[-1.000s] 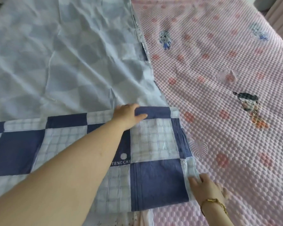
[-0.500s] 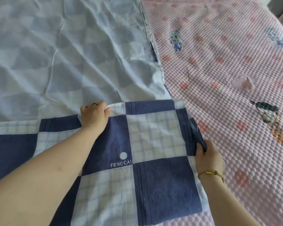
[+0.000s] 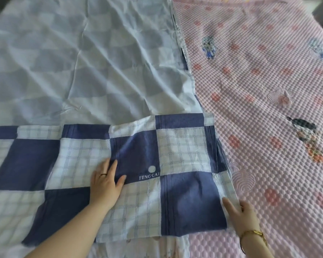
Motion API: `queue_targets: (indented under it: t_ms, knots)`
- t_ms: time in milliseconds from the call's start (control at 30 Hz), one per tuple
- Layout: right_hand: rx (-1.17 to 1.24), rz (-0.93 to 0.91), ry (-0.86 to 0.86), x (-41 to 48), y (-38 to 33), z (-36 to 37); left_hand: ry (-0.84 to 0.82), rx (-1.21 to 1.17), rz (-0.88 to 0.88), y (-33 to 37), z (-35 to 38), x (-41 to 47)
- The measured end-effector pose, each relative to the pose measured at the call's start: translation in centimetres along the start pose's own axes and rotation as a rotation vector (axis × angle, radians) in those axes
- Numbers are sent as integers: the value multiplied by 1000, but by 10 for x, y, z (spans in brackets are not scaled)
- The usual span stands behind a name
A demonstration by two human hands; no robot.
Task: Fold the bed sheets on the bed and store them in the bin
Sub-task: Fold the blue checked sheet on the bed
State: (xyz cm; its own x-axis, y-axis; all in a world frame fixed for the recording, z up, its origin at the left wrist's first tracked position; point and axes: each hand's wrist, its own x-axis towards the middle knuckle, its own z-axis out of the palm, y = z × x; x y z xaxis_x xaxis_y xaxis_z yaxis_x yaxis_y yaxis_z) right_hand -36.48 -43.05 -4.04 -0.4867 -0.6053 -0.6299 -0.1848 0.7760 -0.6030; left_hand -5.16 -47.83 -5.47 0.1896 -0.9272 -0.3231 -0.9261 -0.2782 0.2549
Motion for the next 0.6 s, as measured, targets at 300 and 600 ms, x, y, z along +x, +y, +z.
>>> queue_targets:
  t_ms: [300,600]
  knots:
    - [879,267,18,-52,30,-10,145,-856,-572,-30,-14,-98]
    - [723,242,-42,-60,4,37,153,-1703,-1028,-75,-12,-133]
